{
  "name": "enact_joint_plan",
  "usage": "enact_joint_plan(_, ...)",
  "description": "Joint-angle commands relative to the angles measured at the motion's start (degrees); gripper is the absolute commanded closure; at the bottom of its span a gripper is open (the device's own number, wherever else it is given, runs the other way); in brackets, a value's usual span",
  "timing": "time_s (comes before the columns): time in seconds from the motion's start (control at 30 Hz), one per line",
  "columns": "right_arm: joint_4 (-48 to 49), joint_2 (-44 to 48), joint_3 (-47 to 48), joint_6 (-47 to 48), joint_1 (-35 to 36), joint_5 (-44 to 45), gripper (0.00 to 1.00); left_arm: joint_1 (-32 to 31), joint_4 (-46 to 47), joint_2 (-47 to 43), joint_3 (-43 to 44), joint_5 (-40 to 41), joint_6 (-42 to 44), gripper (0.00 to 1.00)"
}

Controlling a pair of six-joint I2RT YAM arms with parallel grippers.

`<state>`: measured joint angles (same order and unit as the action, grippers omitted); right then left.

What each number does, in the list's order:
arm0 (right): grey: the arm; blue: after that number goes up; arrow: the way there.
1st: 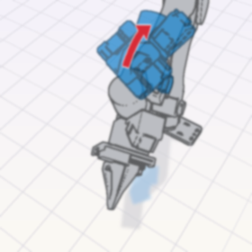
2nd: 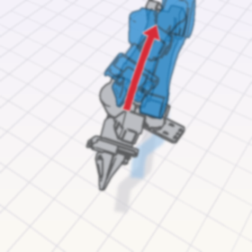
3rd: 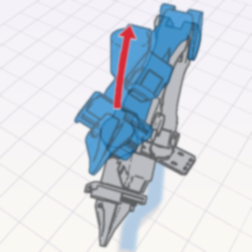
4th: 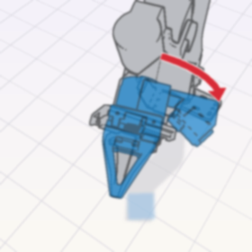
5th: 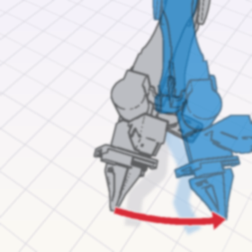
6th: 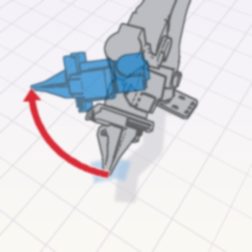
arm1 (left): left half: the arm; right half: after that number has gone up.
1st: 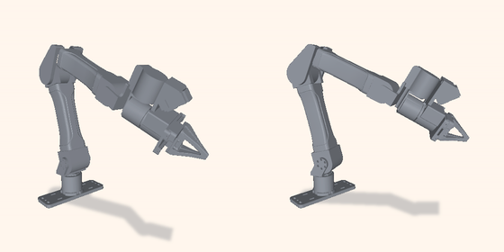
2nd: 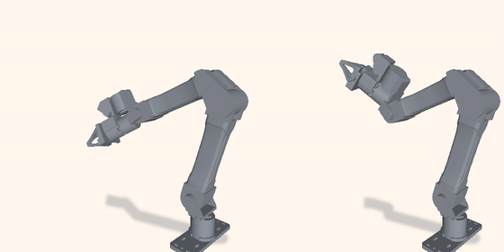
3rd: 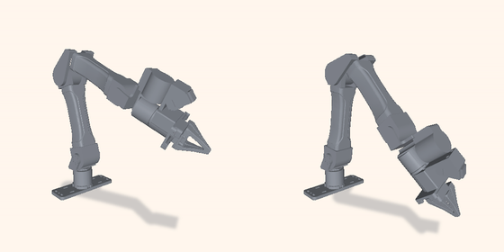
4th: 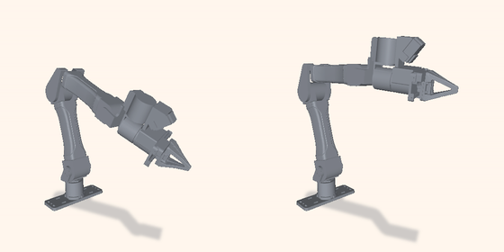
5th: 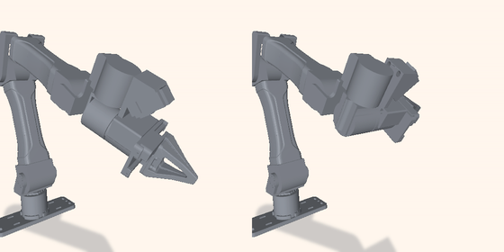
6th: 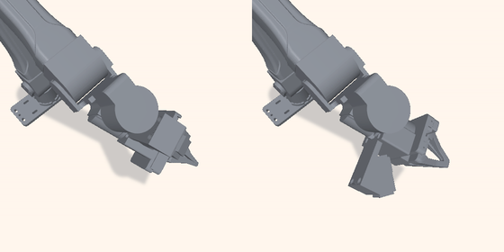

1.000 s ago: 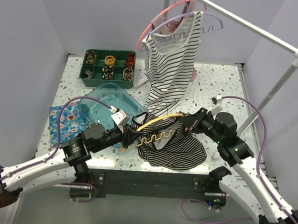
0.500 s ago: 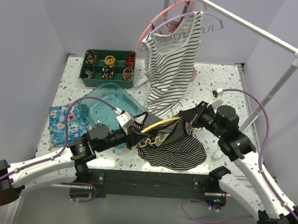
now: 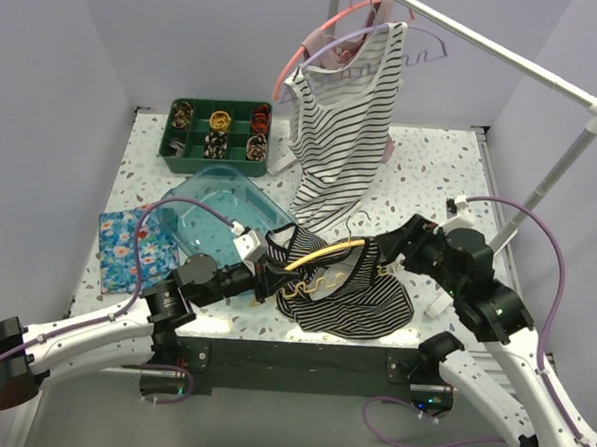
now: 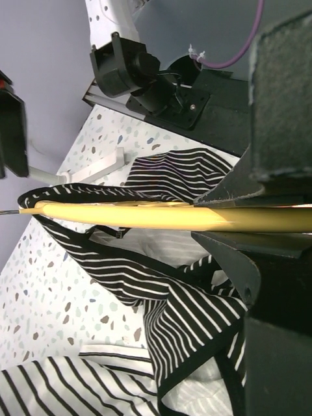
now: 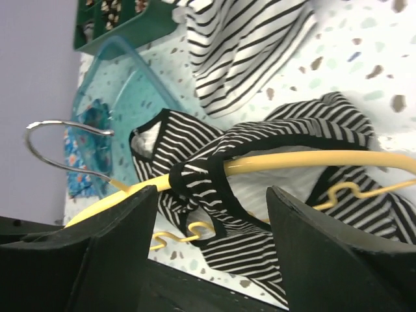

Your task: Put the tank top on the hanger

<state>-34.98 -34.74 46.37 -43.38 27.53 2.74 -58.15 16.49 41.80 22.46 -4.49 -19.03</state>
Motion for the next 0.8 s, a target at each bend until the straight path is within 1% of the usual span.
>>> enact_joint_plan(0.0, -6.24, 0.12, 5.92, 3.29, 0.16, 5.44, 0.27, 0.14, 9.43, -0.41, -0.66, 0.00, -0.75, 1.00)
enact_joint_plan(0.07, -3.10, -0.24, 5.84, 5.75, 0.07, 2.90, 0.27, 0.14, 9.79, 0.82, -0.31, 0.71, -0.75, 1.00)
enact_joint_plan(0.1, -1.68, -0.93, 5.84, 6.37, 0.16, -0.34, 0.27, 0.14, 10.05, 1.43, -0.14, 1.58, -0.66, 1.00)
enact_joint_plan(0.2, 3.77, -2.61, 6.01, 8.65, 0.16, -5.62, 0.30, 0.14, 10.40, 3.46, 0.74, 4.21, -1.01, 1.00)
enact_joint_plan(0.33, 8.08, -4.89, 6.45, 11.55, 0.60, -7.13, 0.32, 0.23, 10.67, 6.09, 2.24, 7.30, -1.45, 1.00)
enact_joint_plan(0.4, 10.37, -5.51, 6.45, 12.34, 1.12, -7.05, 0.32, 0.14, 11.19, 6.89, 3.03, 7.31, -1.54, 1.00)
enact_joint_plan(0.43, 11.16, -5.86, 6.54, 12.52, 1.47, -6.96, 0.34, 0.32, 11.37, 7.76, 3.38, 7.04, -1.54, 1.00)
enact_joint_plan(0.53, 12.48, -8.58, 7.15, 13.05, 3.67, -5.65, 0.35, 0.32, 12.25, 9.34, 4.43, 5.90, -1.71, 1.00)
enact_joint_plan(0.6, 13.18, -10.87, 7.68, 13.75, 7.26, -2.93, 0.35, 0.32, 12.51, 9.88, 4.96, 5.55, -1.89, 1.00)
enact_joint_plan(0.7, 13.36, -13.77, 8.65, 15.33, 13.24, 7.77, 0.35, 0.32, 12.60, 10.58, 5.40, 4.76, -2.15, 1.00)
enact_joint_plan(0.77, 14.76, -14.82, 8.04, 15.77, 13.52, 10.34, 0.35, 0.32, 12.60, 10.41, 5.40, 3.28, -2.42, 1.00)
